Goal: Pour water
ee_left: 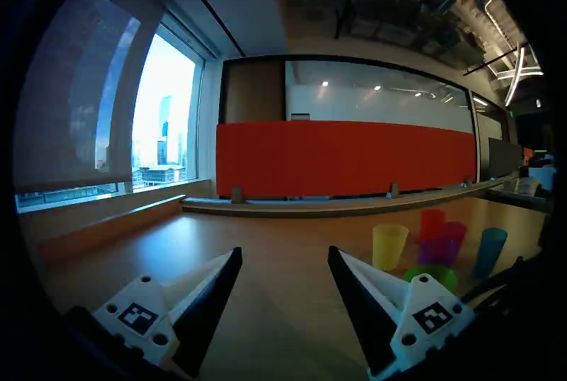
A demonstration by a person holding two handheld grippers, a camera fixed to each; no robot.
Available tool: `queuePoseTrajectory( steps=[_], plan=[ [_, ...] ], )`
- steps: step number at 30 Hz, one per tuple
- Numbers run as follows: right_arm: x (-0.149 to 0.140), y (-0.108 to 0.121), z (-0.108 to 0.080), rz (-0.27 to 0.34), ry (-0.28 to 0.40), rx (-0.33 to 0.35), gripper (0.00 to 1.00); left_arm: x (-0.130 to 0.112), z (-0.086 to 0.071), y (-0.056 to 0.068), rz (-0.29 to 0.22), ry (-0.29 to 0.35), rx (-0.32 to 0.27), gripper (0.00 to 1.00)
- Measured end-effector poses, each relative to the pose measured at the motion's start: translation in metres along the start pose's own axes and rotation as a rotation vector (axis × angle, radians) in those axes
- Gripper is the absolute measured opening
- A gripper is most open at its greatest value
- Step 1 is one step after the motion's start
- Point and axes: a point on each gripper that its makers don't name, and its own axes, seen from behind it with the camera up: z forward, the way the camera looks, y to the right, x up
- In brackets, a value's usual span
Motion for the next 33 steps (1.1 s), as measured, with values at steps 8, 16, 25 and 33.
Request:
queuePoseTrajectory(
  steps=[8, 16, 25, 33],
  plan=[
    [0.003, 0.004, 0.011, -0.007, 0.032, -0.007, 1.0, 0.0, 0.0, 0.0, 0.0, 0.0, 0.0, 0.9],
    [-0.003, -0.007, 0.024, 0.041, 0.054, 0.028, 1.0, -0.001, 0.0, 0.0, 0.0, 0.0, 0.0, 0.9],
    [-0.026, -0.004, 0.034, 0.069, 0.038, 0.013, 1.0, -0.001, 0.0, 0.001, 0.0, 0.0, 0.0, 0.9],
    [-0.038, 0.006, 0.034, 0.099, 0.021, -0.002, 1.0, -0.001, 0.0, 0.001, 0.0, 0.0, 0.0, 0.9]
  ],
)
